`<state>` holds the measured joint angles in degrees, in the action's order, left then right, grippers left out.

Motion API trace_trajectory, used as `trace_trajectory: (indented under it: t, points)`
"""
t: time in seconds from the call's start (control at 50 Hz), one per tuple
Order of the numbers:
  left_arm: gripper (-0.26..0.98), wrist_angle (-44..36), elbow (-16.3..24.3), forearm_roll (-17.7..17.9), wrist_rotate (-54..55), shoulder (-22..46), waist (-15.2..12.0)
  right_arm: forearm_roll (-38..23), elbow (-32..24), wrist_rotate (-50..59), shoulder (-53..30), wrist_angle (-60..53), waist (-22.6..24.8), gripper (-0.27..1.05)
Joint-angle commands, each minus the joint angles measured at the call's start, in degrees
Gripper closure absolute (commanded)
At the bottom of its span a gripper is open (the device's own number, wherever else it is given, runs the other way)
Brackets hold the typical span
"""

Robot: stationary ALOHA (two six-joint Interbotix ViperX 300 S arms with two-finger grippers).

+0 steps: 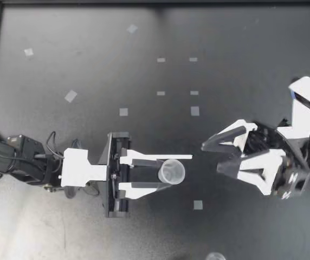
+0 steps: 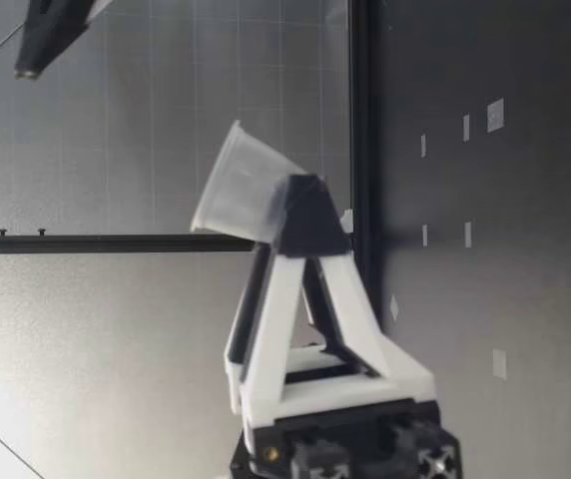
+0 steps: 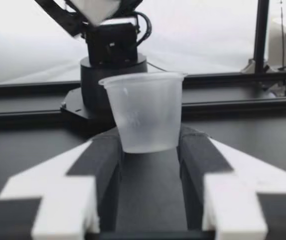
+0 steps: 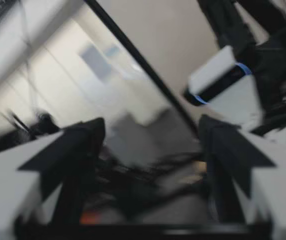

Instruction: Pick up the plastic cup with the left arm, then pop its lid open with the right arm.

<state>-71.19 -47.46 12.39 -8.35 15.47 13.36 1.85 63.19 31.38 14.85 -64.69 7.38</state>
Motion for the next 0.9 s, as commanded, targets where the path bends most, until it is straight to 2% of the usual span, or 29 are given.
trace_trajectory:
  t: [0.0, 0.14, 0.28, 0.58, 0.88]
  points:
    - [0.55, 0.53, 1.05, -0.09, 0.09, -2.99, 0.18, -0.26, -1.05, -11.25, 2.9, 5.71, -0.44, 0.04]
    - [0.55, 4.13, 1.05, -0.09, 1.49, -6.42, 0.18, 0.26, -3.16, -31.99, 6.42, 19.16, -0.44, 0.04]
    - [0.55, 5.45, 0.53, -0.09, 2.64, -9.32, 0.09, 3.52, -5.01, -43.07, 7.91, 30.32, -1.32, 0.04]
    - [0.55, -3.16, -0.53, 0.0, 1.14, -7.29, 0.09, 4.31, -4.04, -43.77, 7.29, 29.0, -1.76, 0.04]
    - [0.55, -3.25, -1.05, -0.09, 0.97, -7.38, 0.18, 4.39, -3.96, -43.77, 7.47, 29.0, -1.67, 0.04]
